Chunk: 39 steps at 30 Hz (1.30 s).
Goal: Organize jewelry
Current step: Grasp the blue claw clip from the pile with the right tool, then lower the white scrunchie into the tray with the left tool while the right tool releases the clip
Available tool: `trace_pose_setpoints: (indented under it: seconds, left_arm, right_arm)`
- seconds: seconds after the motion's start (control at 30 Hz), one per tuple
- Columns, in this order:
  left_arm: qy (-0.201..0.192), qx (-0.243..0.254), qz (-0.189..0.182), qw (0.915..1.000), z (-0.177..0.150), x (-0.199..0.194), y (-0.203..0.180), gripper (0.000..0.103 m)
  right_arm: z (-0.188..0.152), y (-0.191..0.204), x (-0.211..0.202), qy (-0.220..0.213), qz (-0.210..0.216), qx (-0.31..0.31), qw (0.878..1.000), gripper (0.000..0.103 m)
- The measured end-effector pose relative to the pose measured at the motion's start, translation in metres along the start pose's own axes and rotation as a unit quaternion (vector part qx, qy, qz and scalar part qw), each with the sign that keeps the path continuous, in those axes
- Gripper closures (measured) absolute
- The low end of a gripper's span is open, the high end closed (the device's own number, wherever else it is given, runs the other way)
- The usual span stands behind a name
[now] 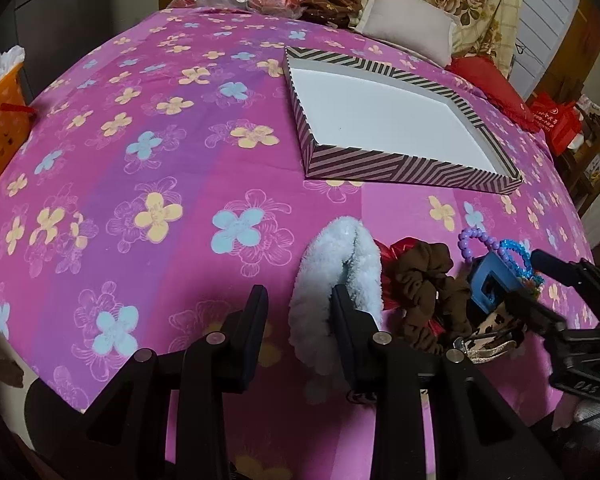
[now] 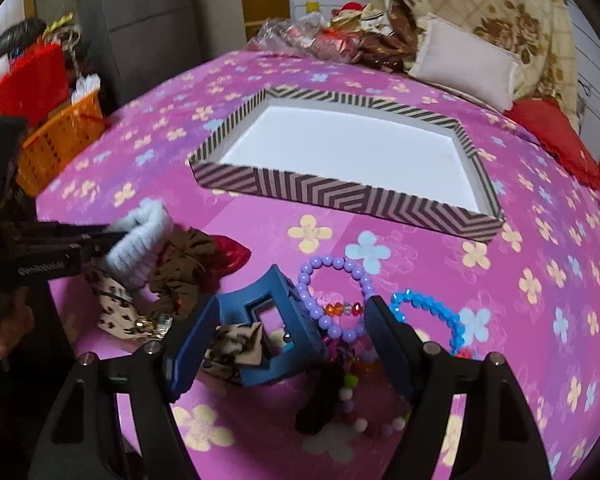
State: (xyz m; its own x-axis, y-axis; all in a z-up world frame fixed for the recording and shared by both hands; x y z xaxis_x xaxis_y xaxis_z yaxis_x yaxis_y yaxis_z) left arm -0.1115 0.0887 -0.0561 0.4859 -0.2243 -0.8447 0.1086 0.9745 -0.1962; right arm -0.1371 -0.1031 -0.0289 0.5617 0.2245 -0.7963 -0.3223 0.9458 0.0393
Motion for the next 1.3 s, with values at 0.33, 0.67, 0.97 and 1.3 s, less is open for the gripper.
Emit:
trace_pose_setpoints:
  seconds: [0.33, 0.67, 0.97, 1.3]
  left_arm:
    - [0.004, -0.004, -0.003, 1.0000, 0.002, 0.004, 0.002, 0.070]
    - [0.003, -0.002, -0.002, 1.0000, 0.003, 0.006, 0.000, 0.070]
    - [0.001, 0.005, -0.009, 0.9999, 0.004, 0.008, -0.003, 0.073]
    - [-0.039, 0.013, -0.020, 0.9989, 0.028, -0.016, -0.003, 0.089]
  right_arm:
    - [-0.013, 0.019, 0.016, 0.051, 0.001, -0.060, 0.997, 0.024]
    - [0.007, 0.013, 0.017, 0.072, 0.030, -0.064, 0.995, 0.021]
    - [0.000, 0.010, 0.037, 0.090, 0.042, -0.043, 0.994, 0.037]
    - [0.023, -0.019, 0.008, 0.023, 0.091, 0.043, 0.995, 0.052]
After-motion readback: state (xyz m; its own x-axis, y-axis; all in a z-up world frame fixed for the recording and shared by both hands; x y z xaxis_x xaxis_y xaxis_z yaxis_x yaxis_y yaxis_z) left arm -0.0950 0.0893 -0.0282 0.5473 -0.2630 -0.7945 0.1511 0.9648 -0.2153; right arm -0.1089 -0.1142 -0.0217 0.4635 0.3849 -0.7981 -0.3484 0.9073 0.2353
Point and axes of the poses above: each gripper's, at about its wrist camera, not at the fingertips, and x roughly the way its jaws point, y to its left, z to its top, the point moved 5 cm from there along x, roughly the way its jaws point, and after that the axes turned 1 degree about -y, right-handed, at the moved point
